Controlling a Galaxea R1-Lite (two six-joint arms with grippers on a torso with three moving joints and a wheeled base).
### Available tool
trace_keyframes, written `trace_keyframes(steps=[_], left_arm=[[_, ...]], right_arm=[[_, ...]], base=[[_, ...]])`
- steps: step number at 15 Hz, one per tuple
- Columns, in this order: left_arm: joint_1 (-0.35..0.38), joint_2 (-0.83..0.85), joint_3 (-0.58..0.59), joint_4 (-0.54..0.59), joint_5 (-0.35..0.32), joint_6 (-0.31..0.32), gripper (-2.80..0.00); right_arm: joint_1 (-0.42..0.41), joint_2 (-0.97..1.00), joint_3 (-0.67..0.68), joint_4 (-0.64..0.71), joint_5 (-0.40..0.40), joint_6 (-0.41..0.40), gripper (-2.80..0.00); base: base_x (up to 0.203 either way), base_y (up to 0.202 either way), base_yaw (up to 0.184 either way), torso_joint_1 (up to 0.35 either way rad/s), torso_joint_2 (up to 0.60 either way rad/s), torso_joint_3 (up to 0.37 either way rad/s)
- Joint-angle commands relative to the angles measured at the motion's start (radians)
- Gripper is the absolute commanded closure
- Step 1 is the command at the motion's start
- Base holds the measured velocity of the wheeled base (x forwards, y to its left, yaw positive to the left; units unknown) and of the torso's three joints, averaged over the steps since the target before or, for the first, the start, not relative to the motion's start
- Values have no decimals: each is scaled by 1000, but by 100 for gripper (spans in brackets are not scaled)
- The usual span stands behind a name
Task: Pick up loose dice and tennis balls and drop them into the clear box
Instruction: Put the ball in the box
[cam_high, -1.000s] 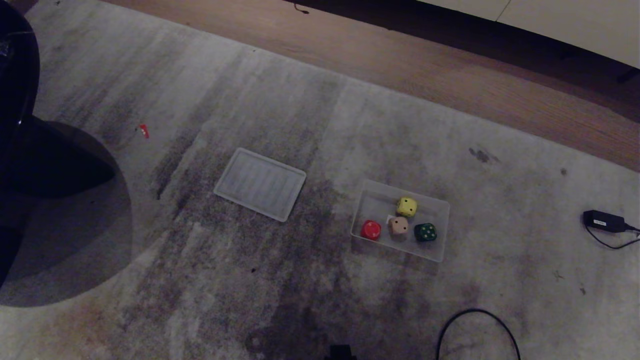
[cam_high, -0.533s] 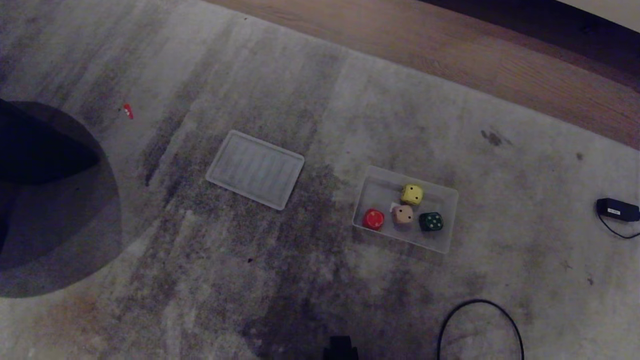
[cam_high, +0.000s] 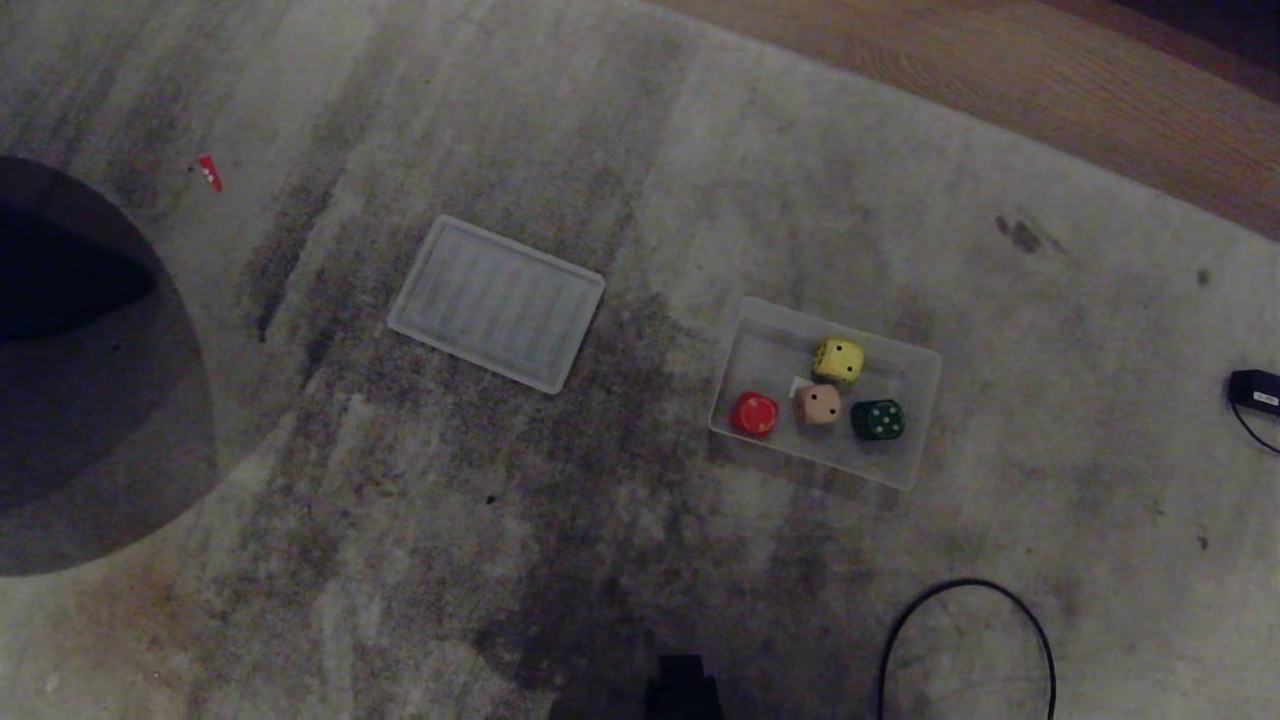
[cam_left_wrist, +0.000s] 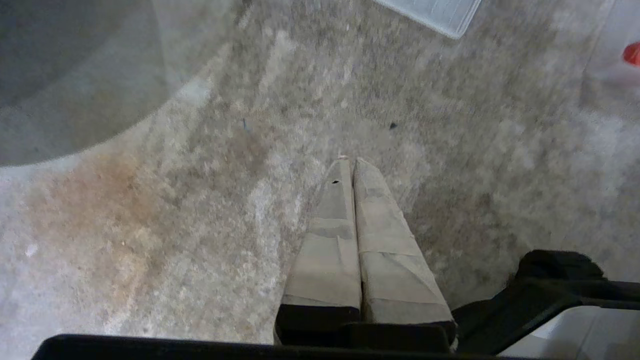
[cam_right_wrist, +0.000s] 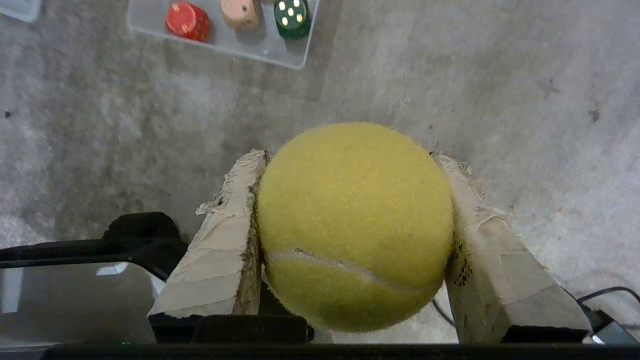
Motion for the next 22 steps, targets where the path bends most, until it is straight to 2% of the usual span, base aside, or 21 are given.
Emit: trace_keyframes(steps=[1,9,18,20,22], left_arm=[[0,2,2,0,1,1,0],[0,2,2,0,2,3,0],[0,2,2,0,7,-15,0],[0,2,2,0,7,-17,0],[0,2,2,0,8,-17,0]], right_arm=[[0,1,0,1,0,0,0],[0,1,0,1,0,0,0],[0,1,0,2,0,-12,0],[-1,17,-35,3,-1,-8,0],[-6,124,-102,3,-2,16,0]], base=[[0,0,0,2,5,-191],[0,0,0,2,1,-183],[0,0,0,1,1,-10],[0,0,0,0,0,0],[0,0,0,0,0,0]])
